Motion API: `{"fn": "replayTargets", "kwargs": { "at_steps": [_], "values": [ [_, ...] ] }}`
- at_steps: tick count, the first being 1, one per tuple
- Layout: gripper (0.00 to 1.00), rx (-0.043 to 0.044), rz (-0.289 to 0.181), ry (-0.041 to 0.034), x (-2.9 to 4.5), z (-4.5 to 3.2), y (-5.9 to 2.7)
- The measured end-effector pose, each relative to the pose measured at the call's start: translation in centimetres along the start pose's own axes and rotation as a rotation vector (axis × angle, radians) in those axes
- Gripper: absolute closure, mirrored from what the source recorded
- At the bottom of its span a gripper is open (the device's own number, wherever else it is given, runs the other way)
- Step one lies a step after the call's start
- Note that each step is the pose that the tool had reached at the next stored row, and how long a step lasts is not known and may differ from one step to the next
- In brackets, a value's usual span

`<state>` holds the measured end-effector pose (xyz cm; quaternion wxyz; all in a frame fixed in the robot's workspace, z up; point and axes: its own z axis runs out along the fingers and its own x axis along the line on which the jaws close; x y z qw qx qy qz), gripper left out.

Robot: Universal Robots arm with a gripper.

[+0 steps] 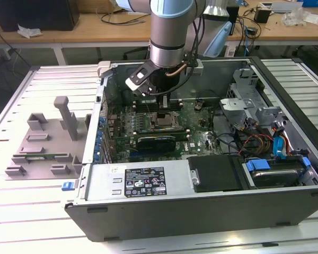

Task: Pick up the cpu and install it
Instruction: 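Close the cpu cover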

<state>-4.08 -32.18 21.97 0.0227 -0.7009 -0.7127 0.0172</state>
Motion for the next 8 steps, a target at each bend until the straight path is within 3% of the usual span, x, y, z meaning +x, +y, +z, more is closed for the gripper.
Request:
{"fn": "replayTargets", "kwargs": {
  "at_steps": [2,7,8],
  "values": [
    [0.89,0.0000,-0.014,-0.0007,0.00,0.00,0.00],
    [0.89,0.0014,-0.186,-0.0105,0.00,0.02,0.00],
    [0.89,0.0016,-0.204,-0.0114,0.00,0.02,0.00]
  ]
}}
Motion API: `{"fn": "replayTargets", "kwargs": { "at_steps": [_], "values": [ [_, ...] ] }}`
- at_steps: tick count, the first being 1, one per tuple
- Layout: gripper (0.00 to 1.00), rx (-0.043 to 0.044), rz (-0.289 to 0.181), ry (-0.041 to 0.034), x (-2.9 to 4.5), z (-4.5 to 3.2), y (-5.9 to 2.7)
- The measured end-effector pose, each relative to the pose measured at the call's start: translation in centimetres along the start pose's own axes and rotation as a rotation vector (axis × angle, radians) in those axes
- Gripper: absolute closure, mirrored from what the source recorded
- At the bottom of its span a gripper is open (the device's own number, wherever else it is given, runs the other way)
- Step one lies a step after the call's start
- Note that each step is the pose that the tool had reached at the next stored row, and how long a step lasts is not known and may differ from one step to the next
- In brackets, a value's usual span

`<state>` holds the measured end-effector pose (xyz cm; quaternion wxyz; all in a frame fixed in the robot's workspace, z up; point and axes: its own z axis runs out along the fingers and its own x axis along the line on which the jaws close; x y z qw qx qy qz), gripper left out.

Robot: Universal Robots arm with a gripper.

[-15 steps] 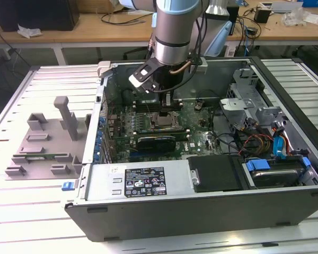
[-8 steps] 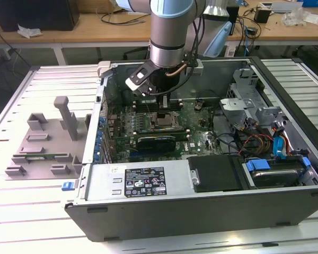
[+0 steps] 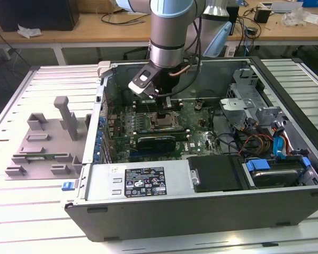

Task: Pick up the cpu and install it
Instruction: 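Close the cpu cover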

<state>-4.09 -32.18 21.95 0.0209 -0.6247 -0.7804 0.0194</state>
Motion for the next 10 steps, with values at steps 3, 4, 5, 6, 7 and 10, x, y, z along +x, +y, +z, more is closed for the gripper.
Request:
{"fn": "replayTargets", "kwargs": {
  "at_steps": [3,4,5,6,7,10],
  "values": [
    [0.89,0.0006,-0.063,-0.0035,0.00,0.00,0.00],
    [0.89,0.0007,-0.080,-0.0045,0.00,0.00,0.00],
    [0.89,0.0008,-0.096,-0.0054,0.00,0.00,0.00],
    [0.89,0.0010,-0.114,-0.0064,0.00,0.00,0.00],
    [0.89,0.0011,-0.136,-0.0076,0.00,0.00,0.00],
    [0.89,0.0016,-0.197,-0.0111,0.00,0.00,0.00]
  ]
}}
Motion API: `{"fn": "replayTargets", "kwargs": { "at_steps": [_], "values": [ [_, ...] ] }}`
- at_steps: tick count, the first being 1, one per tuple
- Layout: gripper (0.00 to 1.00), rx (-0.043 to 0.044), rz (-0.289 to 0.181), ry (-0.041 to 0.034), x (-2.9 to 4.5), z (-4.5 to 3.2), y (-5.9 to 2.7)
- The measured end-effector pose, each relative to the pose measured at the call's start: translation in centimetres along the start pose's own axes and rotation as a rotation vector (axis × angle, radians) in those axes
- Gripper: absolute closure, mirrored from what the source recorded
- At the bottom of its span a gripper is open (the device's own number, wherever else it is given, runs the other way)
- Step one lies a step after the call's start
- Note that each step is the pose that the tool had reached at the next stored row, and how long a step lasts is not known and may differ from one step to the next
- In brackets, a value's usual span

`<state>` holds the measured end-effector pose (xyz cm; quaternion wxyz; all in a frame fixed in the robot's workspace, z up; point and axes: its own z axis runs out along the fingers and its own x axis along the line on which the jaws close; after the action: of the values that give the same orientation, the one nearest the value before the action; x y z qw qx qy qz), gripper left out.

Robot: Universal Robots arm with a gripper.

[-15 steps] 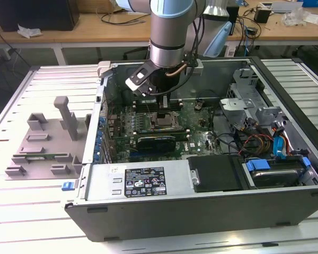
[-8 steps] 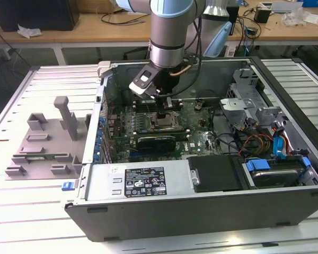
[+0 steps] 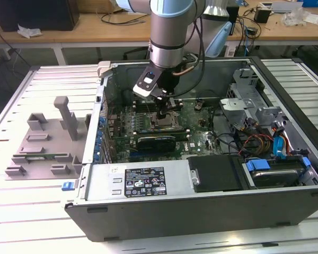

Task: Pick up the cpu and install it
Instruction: 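Close the cpu cover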

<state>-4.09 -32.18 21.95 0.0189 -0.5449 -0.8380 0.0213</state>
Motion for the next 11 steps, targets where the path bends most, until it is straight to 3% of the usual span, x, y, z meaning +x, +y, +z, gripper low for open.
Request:
{"fn": "replayTargets", "kwargs": {
  "at_steps": [10,11],
  "values": [
    [0.89,0.0016,-0.182,-0.0103,0.00,0.00,0.00],
    [0.89,0.0018,-0.216,-0.0122,0.00,0.00,0.00]
  ]
}}
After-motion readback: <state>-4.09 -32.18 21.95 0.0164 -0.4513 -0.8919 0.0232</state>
